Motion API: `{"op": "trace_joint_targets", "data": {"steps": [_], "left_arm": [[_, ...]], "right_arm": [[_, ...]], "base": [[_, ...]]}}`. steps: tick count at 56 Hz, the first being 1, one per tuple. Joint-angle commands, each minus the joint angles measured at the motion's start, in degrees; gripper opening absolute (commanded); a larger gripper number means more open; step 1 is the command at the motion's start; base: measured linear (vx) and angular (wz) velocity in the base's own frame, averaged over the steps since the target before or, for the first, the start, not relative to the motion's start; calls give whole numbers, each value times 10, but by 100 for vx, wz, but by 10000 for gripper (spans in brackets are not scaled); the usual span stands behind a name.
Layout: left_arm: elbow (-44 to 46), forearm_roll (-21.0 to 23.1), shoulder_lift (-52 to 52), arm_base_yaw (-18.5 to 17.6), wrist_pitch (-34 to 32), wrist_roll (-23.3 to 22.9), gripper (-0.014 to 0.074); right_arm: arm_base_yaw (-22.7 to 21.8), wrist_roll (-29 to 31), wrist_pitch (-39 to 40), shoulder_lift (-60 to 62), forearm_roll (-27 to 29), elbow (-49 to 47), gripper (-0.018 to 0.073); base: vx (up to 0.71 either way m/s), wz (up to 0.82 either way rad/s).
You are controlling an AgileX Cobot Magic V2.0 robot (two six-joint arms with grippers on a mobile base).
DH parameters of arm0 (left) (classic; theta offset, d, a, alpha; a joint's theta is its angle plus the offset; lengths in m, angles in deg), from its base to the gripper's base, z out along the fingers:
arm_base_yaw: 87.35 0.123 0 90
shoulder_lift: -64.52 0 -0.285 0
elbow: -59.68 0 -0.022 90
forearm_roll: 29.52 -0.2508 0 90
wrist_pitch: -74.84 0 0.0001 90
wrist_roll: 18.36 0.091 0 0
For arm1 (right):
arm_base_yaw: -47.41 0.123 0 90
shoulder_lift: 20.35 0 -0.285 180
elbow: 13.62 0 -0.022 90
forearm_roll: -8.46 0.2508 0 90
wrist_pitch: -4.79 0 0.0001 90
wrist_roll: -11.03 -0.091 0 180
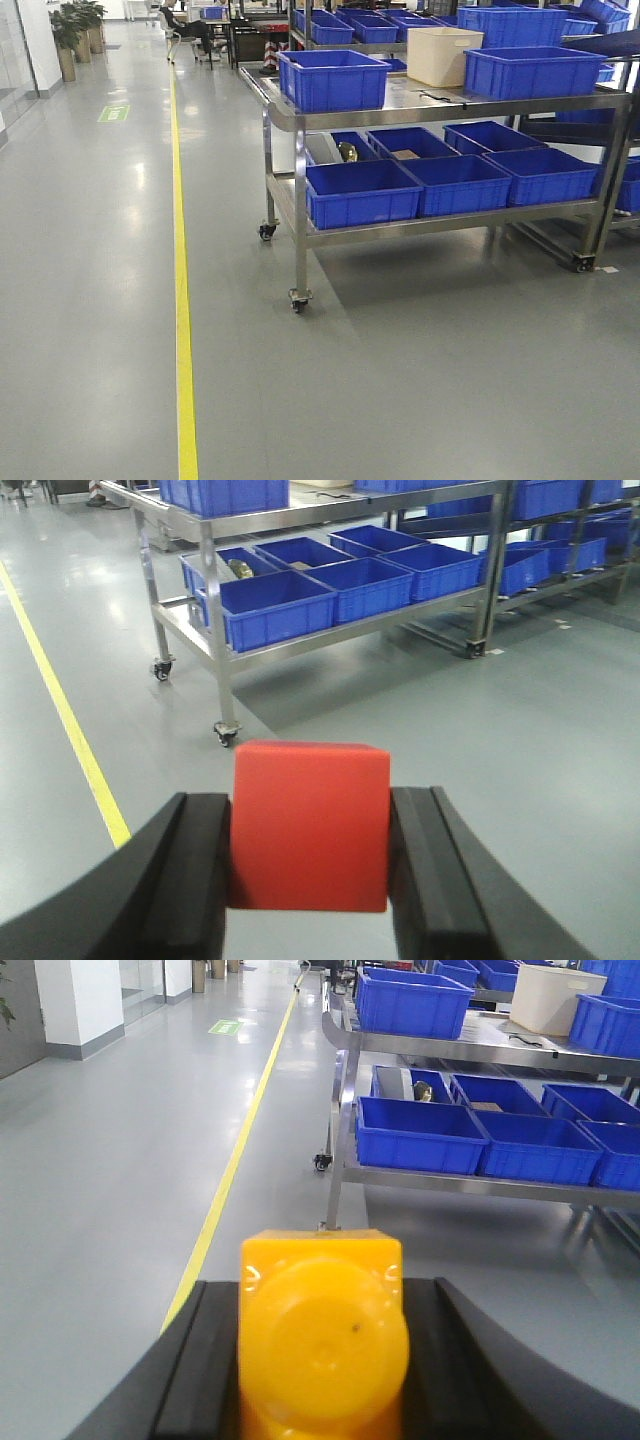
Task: Pick red and yellow blocks into blue bin
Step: 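Drive the base through the aisle to the large blue bin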
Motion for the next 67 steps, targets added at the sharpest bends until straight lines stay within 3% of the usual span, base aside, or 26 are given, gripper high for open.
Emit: {"op": "trace_joint_targets", "data": {"steps": [1,28,67], "left_arm": [[15,15,0,0,-37,-5,1],[15,15,0,0,-37,-5,2],[15,15,0,0,-37,-5,2]], "right_arm": [[0,5,46,-1,-8,-17,-10],[0,5,36,-1,-8,-17,-10],[0,5,36,-1,-8,-17,-10]], "base": [[41,7],[46,-18],[53,-44]]}}
